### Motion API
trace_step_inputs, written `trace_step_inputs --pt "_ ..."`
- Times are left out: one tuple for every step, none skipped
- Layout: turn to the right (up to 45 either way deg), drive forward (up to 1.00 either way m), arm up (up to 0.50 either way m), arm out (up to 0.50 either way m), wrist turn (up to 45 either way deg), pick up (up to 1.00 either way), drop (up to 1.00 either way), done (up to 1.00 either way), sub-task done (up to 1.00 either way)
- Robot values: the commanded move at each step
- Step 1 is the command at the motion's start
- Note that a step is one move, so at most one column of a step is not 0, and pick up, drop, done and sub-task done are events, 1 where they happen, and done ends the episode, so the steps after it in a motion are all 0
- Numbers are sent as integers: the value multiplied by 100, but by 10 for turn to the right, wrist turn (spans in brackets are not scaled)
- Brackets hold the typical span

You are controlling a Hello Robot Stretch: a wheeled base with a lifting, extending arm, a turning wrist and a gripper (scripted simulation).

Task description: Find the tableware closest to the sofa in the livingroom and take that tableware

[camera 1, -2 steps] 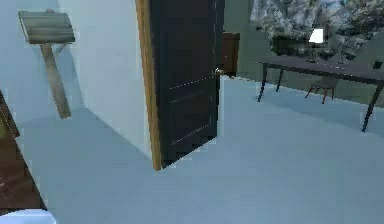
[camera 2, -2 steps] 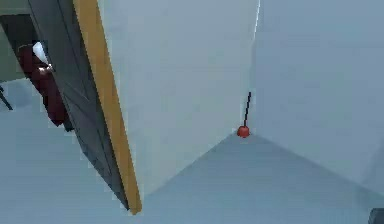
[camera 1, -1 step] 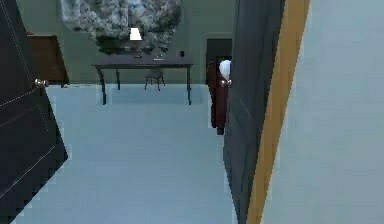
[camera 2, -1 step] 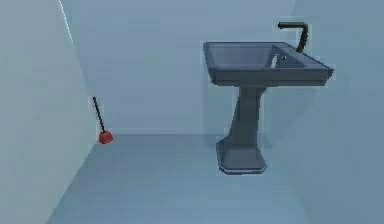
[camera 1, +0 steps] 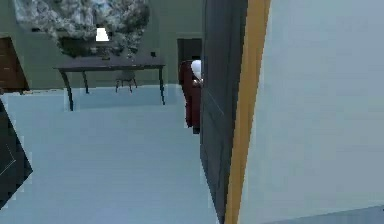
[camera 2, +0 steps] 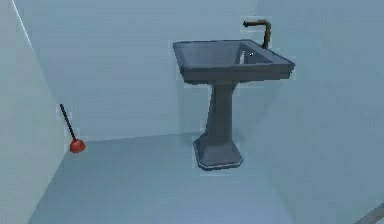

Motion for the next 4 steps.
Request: trace_step_inputs --pt "0 10 0 0 0 0 0 0 0" --pt "-450 0 0 0 0 0 0 0 0" --pt "-360 0 0 0 0 0 0 0 0" --pt "0 95 0 0 0 0 0 0 0"
